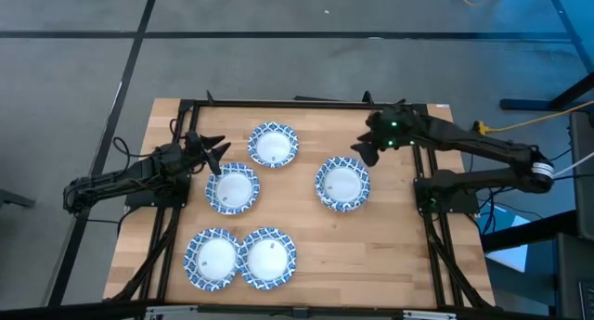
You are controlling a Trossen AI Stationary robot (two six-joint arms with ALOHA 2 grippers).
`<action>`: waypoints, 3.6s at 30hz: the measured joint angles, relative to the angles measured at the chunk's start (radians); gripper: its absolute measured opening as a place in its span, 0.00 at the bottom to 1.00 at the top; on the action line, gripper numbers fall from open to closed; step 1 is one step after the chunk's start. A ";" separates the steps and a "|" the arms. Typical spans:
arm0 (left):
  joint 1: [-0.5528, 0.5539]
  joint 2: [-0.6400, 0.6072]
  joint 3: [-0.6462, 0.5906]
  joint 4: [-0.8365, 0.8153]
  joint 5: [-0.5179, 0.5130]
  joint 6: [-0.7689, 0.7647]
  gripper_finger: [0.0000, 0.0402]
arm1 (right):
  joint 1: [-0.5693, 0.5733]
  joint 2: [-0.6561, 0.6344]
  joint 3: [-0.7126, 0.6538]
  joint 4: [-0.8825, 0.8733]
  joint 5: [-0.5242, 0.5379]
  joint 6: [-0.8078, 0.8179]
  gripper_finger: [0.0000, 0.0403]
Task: Nest bowls inside each other
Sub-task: Stack the white bowl on top of the white bowl
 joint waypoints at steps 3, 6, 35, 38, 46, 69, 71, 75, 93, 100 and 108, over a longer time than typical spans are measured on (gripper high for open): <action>0.000 0.000 0.000 0.015 0.062 0.093 0.42 | 0.032 -0.048 0.000 0.131 0.001 -0.031 0.57; -0.001 0.000 0.000 0.029 0.137 0.164 0.42 | 0.055 -0.072 0.001 0.217 0.001 -0.050 0.57; -0.135 0.684 0.243 0.196 0.080 0.530 0.41 | 0.065 -0.005 0.001 0.196 0.002 -0.049 0.57; -0.149 0.764 0.261 0.196 0.073 0.530 0.41 | 0.065 -0.006 0.001 0.174 0.004 -0.056 0.57; -0.192 0.994 0.364 0.196 0.033 0.613 0.41 | 0.064 -0.006 0.001 0.157 0.004 -0.075 0.57; -0.225 1.394 0.497 0.155 -0.071 0.682 0.41 | 0.064 -0.006 0.001 0.032 0.001 -0.074 0.57; -0.224 1.408 0.497 0.155 -0.103 0.680 0.41 | 0.064 -0.006 0.001 0.032 0.001 -0.074 0.57; -0.216 1.420 0.498 0.157 -0.117 0.679 0.41 | 0.064 -0.006 0.001 0.032 0.001 -0.075 0.57; -0.200 1.420 0.502 0.155 -0.072 0.644 0.02 | 0.064 -0.006 0.001 0.032 0.001 -0.053 0.57; -0.198 1.412 0.585 0.155 -0.070 0.627 0.01 | 0.064 -0.041 0.001 0.103 0.002 -0.056 0.57; -0.198 1.377 0.735 0.113 0.052 0.632 0.00 | 0.039 -0.200 0.001 0.098 0.066 -0.080 0.57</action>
